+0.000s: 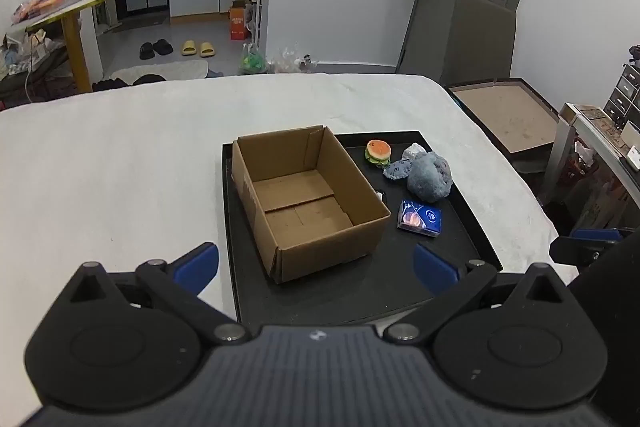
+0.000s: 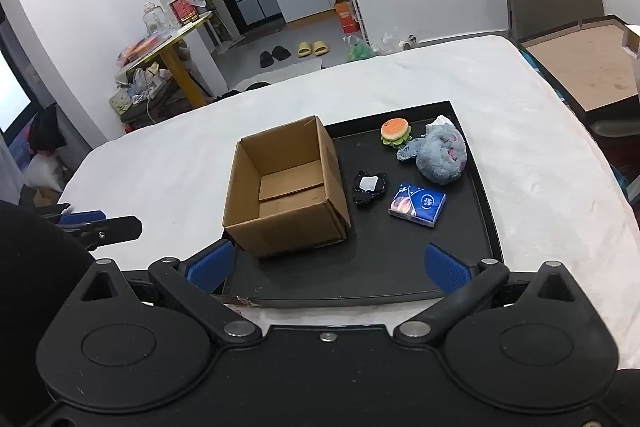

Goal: Organize soft objects

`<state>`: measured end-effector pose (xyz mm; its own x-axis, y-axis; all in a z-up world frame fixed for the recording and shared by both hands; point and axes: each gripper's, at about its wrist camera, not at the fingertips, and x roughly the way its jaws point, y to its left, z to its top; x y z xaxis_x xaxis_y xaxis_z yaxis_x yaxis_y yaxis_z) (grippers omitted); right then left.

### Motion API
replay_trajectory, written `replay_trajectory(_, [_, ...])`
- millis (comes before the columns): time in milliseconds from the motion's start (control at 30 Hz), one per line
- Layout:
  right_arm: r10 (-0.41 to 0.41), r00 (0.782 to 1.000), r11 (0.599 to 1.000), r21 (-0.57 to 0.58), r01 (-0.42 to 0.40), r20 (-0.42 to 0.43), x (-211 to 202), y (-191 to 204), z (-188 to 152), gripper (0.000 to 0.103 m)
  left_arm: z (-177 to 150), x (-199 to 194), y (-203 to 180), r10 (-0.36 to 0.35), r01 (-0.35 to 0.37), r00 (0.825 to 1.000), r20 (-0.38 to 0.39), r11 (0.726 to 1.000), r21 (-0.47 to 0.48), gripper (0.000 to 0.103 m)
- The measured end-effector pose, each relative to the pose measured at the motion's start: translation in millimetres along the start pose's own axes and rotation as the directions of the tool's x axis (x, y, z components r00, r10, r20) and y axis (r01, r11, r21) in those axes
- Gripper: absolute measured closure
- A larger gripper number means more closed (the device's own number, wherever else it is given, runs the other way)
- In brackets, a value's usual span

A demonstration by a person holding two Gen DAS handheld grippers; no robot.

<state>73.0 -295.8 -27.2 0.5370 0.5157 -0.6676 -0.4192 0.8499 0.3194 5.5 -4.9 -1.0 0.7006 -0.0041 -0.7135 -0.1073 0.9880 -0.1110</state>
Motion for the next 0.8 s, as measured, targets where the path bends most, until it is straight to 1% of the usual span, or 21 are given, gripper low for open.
replay_trajectory(800, [-0.033, 0.999, 0.999, 0.002, 0.033, 0.007, -0.3, -6.7, 2.8, 0.000, 2.4, 1.0, -8.4, 0.004, -0.004, 1.000, -0.017, 1.000, -0.006, 0.003])
